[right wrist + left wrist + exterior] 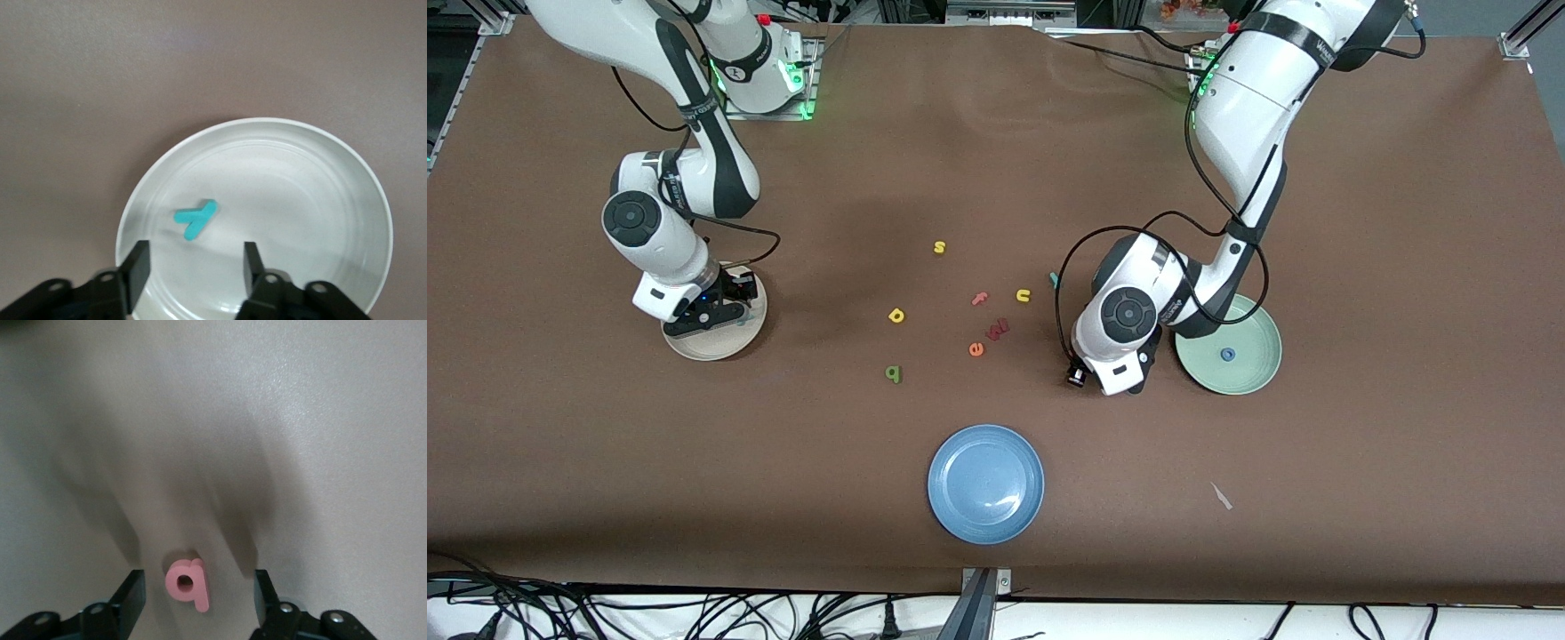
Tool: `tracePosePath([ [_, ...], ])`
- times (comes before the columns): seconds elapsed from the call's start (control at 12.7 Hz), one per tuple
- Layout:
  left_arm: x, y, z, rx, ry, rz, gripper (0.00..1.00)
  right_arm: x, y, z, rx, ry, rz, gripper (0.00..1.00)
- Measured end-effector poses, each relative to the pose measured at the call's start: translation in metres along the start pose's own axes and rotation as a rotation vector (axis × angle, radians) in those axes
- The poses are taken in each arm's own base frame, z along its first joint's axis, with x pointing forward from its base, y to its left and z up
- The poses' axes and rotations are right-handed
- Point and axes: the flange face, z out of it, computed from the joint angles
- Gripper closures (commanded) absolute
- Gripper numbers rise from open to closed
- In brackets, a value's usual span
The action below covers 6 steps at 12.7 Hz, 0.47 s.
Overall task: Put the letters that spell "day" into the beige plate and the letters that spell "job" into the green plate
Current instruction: 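Release the y on the white plate while the left gripper grasps the pink letter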
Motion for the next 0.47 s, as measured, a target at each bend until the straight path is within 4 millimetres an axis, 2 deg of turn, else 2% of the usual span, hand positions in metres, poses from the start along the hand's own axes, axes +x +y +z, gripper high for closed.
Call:
tracePosePath([
  [0.08,0.0,-0.001,0.002,0.0,0.0,-0.001,0.36,0.005,-0.01,-0.006,0.024,-0.01,0.044,0.0],
  [0.16,0.0,-0.002,0.005,0.002,0.0,-0.001,0.42,0.012,-0.03,-0.015,0.057,-0.015,0.102,0.0],
  [0.47,-0.002,-0.003,0.006,-0.005,-0.002,0.001,0.86,0.034,-0.134,-0.044,0.129,-0.003,0.333,0.0],
])
